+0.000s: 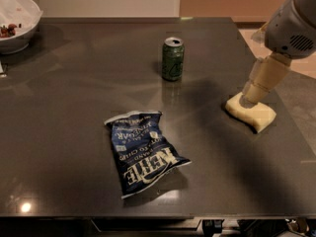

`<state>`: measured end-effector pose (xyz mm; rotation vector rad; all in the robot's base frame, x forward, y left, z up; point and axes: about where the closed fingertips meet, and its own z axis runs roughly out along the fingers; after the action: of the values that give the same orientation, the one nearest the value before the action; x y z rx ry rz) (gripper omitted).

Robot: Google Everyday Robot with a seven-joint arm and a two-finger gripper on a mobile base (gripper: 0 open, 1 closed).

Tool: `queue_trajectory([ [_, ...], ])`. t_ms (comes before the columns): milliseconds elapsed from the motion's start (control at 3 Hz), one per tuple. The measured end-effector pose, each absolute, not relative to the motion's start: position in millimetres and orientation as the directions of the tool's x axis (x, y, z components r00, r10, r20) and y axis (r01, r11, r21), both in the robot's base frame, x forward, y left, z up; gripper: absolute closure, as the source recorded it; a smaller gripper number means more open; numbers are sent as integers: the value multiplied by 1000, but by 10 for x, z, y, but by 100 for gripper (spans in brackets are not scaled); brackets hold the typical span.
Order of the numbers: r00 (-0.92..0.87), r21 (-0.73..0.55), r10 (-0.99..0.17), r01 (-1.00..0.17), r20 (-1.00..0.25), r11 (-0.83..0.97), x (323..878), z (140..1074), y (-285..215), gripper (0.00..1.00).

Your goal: Knock green can over

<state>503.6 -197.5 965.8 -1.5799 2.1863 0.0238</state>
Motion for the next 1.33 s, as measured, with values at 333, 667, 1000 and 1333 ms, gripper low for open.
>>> queue_trajectory([
  [333, -240, -237, -870, -900, -430, 365, 5424, 9569, -1782, 0],
  [667, -230, -227, -845, -899, -483, 375, 5827, 9445, -1566, 0],
  [1000, -237, -199, -813, -898, -533, 392, 6223, 9284, -1355, 0],
  [1333, -259, -161, -774, -894, -578, 419, 6547, 9132, -1176, 0],
])
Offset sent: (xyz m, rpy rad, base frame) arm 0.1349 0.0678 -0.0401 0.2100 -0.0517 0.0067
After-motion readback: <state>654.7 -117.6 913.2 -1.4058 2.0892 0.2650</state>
